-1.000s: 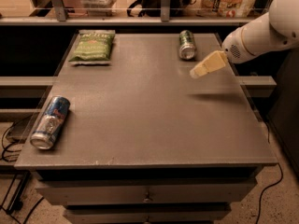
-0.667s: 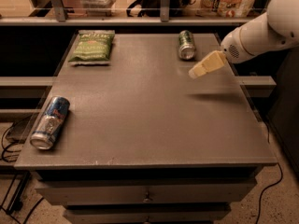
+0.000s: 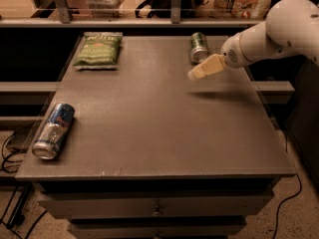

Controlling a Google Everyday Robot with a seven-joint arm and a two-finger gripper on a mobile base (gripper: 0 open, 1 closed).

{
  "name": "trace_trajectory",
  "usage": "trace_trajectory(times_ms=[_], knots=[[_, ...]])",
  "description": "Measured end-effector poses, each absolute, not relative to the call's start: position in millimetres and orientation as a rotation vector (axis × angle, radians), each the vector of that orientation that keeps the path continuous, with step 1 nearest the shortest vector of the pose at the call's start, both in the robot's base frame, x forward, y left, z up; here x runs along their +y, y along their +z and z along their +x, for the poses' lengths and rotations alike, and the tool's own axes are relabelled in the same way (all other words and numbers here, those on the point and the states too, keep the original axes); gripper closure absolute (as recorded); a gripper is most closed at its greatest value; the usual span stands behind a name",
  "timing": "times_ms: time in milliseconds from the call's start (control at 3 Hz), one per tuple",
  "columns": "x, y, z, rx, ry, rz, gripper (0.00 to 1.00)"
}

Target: Move green can near redbull can

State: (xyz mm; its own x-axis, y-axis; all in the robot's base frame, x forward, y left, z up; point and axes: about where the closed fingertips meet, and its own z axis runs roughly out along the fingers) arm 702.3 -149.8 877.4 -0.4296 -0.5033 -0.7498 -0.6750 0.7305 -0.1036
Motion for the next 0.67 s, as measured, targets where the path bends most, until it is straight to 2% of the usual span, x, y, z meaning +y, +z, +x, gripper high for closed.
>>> trace_trajectory(times_ms=[667], knots=[[-122.7,859.3,749.5,2.081,0.353,-0.805,0.00]])
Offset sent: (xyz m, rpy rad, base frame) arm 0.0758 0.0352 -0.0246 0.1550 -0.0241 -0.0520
